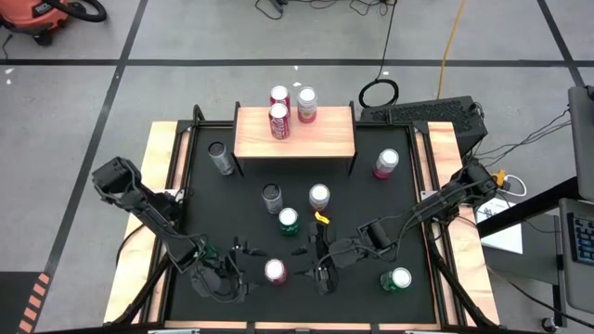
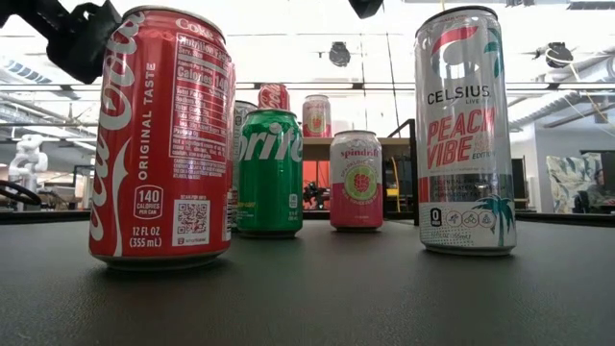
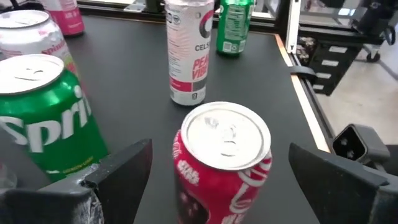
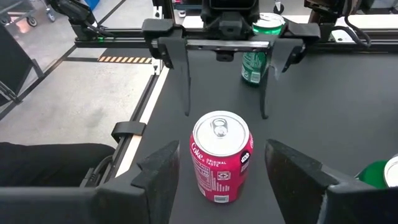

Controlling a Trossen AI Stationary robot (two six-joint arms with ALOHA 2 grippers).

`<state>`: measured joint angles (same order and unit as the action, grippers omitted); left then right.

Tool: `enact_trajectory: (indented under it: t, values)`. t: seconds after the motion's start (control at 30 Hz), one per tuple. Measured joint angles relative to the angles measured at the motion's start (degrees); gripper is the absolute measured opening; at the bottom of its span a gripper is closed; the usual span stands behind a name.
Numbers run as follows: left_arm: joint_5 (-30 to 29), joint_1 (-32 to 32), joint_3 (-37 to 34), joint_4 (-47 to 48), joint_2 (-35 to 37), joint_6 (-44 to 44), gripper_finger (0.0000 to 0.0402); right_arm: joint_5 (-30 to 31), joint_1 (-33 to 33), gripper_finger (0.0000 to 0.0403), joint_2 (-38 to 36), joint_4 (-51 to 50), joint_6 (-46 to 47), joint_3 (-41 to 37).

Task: Place canned beverage on shelf
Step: Put the red soda can on the shelf aligned with the other red soda cans

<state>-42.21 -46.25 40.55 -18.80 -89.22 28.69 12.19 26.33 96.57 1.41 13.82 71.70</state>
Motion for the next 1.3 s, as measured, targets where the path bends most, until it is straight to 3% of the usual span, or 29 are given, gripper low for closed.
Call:
enact_trajectory:
  t: [0.33, 0.93, 1.07, 1.3]
  values:
    - [0.0, 0.5, 0.0, -9.2, -7.8, -0.6, 0.038, -0.2, 0.4, 0.0212, 0.0, 0.0, -0.4, 0.0]
    - [2.5, 4.7, 0.0, -22.0, -14.9, -2.2, 0.0378, -0.2, 0.5, 0.0212, 0.0, -0.3, -1.0, 0.0]
    - [2.5, 4.6, 0.0, -24.5, -15.1, -3.6, 0.0356, 0.6, 1.0, 0.0212, 0.0, -1.7, -1.9, 0.0]
    - [2.0, 4.6, 0.0, -25.5, -15.1, -4.0, 0.0291, 11.1, 3.9, 0.0212, 0.0, -1.7, -4.1, -0.7]
